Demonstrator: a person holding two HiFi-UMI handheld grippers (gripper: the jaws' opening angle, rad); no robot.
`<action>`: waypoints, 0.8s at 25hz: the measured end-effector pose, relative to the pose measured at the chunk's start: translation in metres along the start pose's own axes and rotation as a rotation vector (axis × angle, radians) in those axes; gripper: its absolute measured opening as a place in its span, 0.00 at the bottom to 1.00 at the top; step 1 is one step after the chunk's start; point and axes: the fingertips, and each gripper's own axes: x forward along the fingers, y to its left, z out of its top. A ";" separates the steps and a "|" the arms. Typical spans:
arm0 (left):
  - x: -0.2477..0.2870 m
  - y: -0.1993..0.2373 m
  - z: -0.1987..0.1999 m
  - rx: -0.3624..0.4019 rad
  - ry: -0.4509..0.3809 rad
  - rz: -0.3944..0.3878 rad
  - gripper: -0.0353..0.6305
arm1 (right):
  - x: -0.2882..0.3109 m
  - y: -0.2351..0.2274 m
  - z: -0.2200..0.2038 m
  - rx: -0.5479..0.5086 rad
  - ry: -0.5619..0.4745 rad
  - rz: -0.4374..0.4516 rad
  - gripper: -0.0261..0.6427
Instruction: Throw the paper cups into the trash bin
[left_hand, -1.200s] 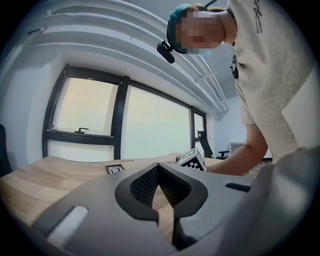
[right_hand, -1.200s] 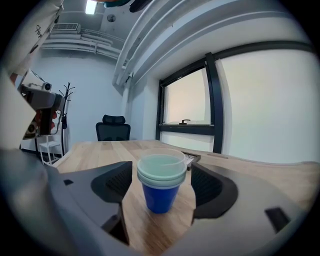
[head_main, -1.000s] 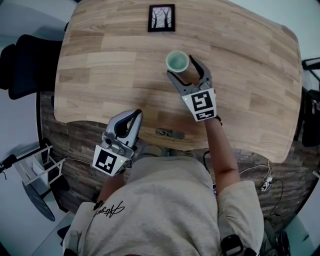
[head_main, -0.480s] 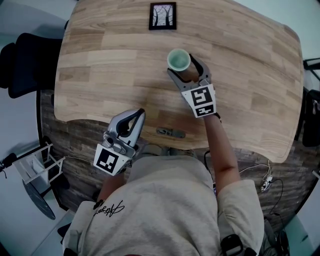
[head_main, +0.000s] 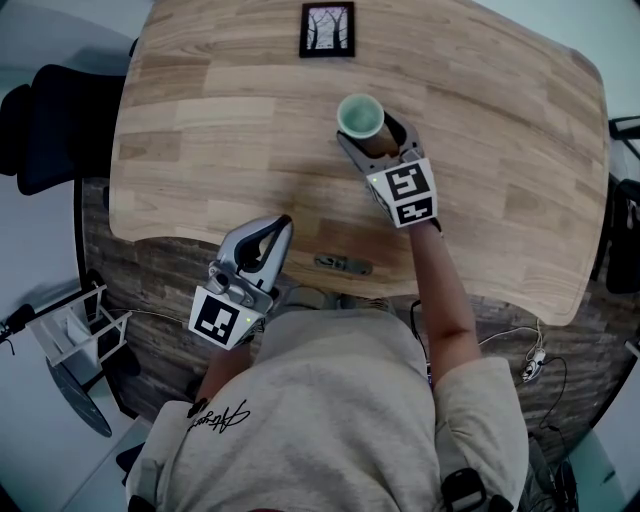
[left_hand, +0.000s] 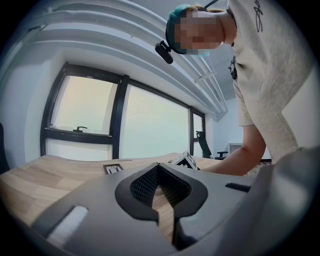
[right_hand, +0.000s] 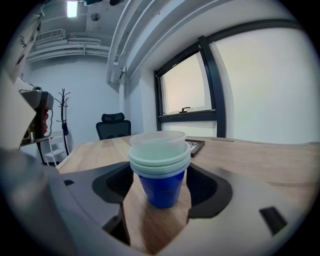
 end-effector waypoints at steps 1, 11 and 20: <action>0.000 0.001 0.000 -0.003 0.000 0.003 0.06 | 0.000 -0.001 -0.001 0.004 0.000 -0.002 0.54; -0.006 0.005 0.002 -0.006 -0.013 0.041 0.06 | -0.001 -0.002 0.002 0.000 -0.012 0.003 0.51; -0.020 0.008 0.001 0.014 -0.020 0.068 0.06 | -0.001 0.001 0.004 -0.042 -0.018 -0.016 0.49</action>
